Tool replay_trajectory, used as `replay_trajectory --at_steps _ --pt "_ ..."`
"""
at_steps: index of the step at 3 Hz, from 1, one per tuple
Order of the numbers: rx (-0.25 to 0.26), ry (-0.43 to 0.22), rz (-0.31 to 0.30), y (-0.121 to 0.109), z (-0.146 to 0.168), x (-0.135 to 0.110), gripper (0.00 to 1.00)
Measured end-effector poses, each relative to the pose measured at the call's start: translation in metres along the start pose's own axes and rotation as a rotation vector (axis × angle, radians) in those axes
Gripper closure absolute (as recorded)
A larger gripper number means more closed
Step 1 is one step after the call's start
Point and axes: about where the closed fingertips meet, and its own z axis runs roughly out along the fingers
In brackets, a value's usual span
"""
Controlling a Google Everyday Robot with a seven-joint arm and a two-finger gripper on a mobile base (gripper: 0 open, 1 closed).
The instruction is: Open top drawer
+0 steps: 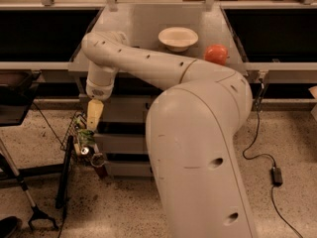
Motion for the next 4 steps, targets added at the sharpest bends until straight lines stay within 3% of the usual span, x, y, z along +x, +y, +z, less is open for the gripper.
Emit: replay_trajectory --at_steps 1,2,4 --pt "0.006 0.004 -0.004 -0.006 0.002 -0.005 0.00" --pt "0.044 -0.012 0.021 -0.012 -0.006 -0.003 0.00" --pt "-0.035 0.030 -0.025 -0.009 0.015 -0.009 0.00"
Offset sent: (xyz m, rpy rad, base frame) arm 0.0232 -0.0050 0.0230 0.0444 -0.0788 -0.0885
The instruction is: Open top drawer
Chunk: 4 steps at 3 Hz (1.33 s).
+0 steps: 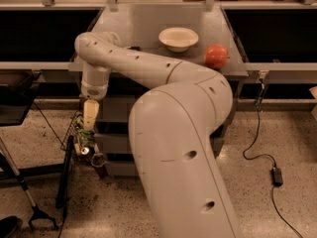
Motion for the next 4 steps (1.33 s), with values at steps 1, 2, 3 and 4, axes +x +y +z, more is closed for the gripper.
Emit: replay_trajectory --at_steps 1,2,3,4 --pt "-0.052 0.037 -0.023 0.004 0.012 0.002 0.00" --pt "-0.081 0.071 -0.052 0.015 0.008 0.016 0.00" --pt "-0.090 0.125 -0.051 0.031 -0.004 0.053 0.00" --pt "-0.100 0.167 -0.037 0.041 -0.010 0.081 0.00"
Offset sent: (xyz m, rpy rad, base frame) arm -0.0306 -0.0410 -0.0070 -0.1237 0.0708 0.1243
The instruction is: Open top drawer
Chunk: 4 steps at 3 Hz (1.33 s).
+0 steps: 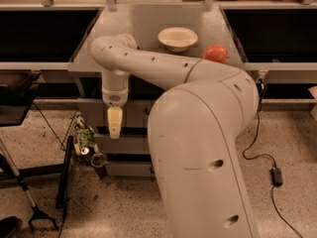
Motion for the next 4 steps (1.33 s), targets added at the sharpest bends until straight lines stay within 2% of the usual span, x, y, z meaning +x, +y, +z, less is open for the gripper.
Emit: replay_trajectory --at_steps 1,2,4 --pt "-0.021 0.039 0.005 0.011 -0.002 0.028 0.00" --pt "-0.023 0.040 0.005 0.012 -0.006 0.028 0.00" --pt "-0.061 0.061 -0.007 0.025 -0.010 0.045 0.00"
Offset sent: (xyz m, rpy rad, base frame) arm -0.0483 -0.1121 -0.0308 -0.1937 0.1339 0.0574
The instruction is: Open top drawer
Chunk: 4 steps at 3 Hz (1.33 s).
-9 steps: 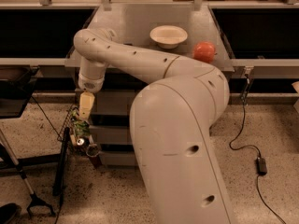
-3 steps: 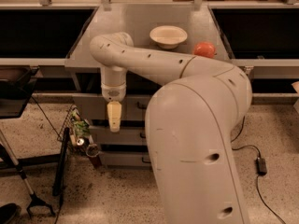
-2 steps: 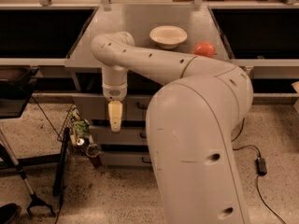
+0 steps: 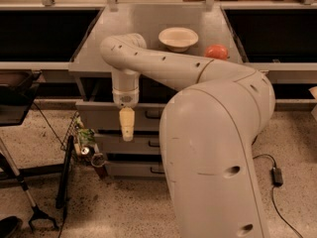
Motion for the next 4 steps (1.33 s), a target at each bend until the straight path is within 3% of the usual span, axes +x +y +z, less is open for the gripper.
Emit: replay_trajectory --at_steps 4 --pt "-0.128 0.031 -0.069 0.056 -0.004 0.046 0.00"
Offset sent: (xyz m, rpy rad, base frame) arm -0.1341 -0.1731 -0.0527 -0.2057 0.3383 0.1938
